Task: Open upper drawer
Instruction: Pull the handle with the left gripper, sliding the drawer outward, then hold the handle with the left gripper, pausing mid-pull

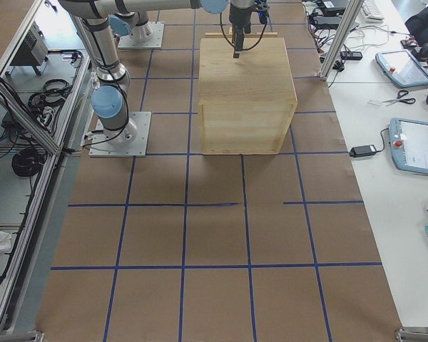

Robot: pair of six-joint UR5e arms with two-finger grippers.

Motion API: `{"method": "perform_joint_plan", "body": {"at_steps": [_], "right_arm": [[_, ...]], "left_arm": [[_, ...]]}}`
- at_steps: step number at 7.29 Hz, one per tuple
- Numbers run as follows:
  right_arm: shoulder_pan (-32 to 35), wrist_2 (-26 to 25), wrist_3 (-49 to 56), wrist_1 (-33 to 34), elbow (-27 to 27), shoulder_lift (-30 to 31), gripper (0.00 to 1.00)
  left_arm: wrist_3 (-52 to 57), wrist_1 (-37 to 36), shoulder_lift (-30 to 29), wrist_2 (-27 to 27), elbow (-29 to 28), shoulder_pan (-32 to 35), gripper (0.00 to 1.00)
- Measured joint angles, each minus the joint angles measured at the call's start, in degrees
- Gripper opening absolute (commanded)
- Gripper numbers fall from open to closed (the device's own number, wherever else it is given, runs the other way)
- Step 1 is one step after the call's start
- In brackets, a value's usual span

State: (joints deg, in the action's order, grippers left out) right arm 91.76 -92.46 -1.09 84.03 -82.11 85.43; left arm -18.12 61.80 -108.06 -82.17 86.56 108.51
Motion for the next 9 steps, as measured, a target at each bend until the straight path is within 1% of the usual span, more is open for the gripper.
{"method": "perform_joint_plan", "body": {"at_steps": [3, 6, 9], "right_arm": [[0.0, 0.0, 0.0, 0.0, 0.0, 0.0, 1.00], [0.0, 0.0, 0.0, 0.0, 0.0, 0.0, 1.00], [0.0, 0.0, 0.0, 0.0, 0.0, 0.0, 1.00]], "left_arm": [[2.4, 2.7, 1.2, -0.3, 0.0, -1.6, 1.00], [5.2, 3.8, 1.8, -0.3, 0.0, -2.9, 1.00], [3.8, 3.9, 1.4, 0.6, -0.4, -2.6, 1.00]]}}
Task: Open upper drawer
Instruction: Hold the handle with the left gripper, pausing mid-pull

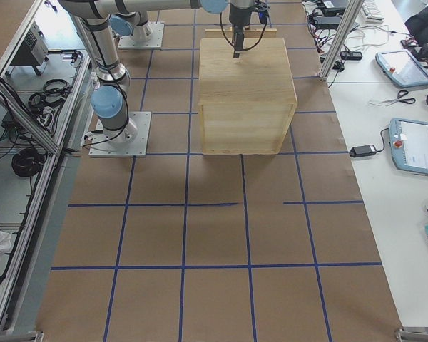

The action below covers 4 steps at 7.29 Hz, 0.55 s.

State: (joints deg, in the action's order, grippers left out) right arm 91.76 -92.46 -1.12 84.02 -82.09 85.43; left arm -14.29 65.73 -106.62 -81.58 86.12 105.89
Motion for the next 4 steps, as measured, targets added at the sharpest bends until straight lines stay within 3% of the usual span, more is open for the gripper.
{"method": "perform_joint_plan", "body": {"at_steps": [4], "right_arm": [[0.0, 0.0, 0.0, 0.0, 0.0, 0.0, 1.00]], "left_arm": [[-1.4, -0.6, -1.0, 1.4, 0.2, 0.2, 1.00]]}}
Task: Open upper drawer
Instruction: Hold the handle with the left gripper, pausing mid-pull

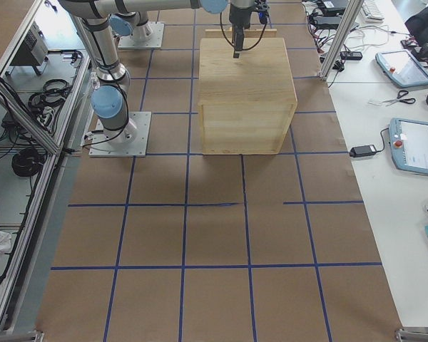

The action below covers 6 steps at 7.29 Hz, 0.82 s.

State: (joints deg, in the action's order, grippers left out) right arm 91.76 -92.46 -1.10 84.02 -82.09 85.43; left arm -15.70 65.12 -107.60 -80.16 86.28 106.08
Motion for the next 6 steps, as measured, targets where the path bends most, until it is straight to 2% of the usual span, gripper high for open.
{"method": "perform_joint_plan", "body": {"at_steps": [3, 6], "right_arm": [[0.0, 0.0, 0.0, 0.0, 0.0, 0.0, 1.00], [0.0, 0.0, 0.0, 0.0, 0.0, 0.0, 1.00]], "left_arm": [[0.0, -0.1, 0.2, 2.3, -0.3, 0.0, 1.00], [0.6, -0.2, 0.0, 2.3, 0.0, 0.0, 1.00]]}}
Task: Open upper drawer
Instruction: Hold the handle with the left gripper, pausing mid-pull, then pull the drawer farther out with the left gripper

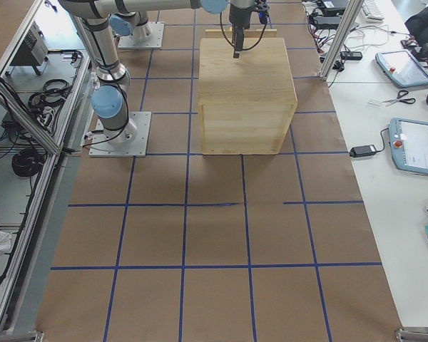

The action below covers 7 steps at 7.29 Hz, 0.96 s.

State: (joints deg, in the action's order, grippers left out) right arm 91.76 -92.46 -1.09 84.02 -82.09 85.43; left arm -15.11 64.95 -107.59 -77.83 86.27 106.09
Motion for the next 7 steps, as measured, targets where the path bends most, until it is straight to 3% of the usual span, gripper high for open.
{"method": "perform_joint_plan", "body": {"at_steps": [7], "right_arm": [[0.0, 0.0, 0.0, 0.0, 0.0, 0.0, 1.00]], "left_arm": [[0.5, -0.1, -0.7, -2.9, 0.0, -0.2, 1.00]]}}
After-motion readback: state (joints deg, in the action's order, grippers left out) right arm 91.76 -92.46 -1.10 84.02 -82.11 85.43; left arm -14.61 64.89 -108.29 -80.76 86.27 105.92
